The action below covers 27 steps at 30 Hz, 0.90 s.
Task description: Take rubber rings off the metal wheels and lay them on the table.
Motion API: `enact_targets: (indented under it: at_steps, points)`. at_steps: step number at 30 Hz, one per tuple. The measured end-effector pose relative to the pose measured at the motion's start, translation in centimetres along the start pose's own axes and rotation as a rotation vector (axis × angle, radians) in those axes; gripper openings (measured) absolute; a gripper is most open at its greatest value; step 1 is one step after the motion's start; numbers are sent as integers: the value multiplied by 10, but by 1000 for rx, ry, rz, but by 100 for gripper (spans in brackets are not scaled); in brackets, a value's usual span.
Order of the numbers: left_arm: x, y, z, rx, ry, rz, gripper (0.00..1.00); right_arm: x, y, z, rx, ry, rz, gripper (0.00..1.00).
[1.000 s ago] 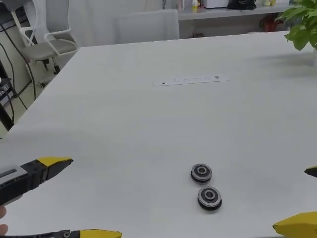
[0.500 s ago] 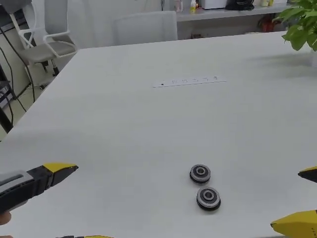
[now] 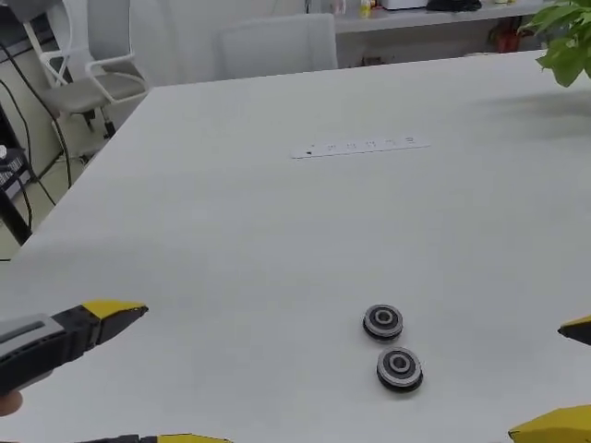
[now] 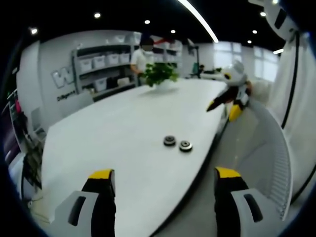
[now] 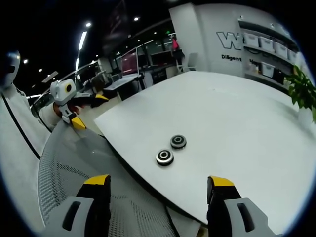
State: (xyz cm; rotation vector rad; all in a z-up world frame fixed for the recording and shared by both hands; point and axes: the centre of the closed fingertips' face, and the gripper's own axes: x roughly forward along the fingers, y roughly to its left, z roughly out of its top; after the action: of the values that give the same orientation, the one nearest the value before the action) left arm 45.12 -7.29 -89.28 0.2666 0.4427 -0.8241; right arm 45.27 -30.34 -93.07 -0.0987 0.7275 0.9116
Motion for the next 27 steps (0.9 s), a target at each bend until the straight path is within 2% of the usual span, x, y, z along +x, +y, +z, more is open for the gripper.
enact_targets:
  at_steps: [9,14,27]
  points:
    - [5,0,1,-4,7,-14,82,5,-2,4,3,9,15,79]
    - [9,2,4,1,7,-22,82,3,-7,6,-10,25,14,79]
    - [19,2,16,41,10,-54,82,3,-19,21,-22,18,4,77]
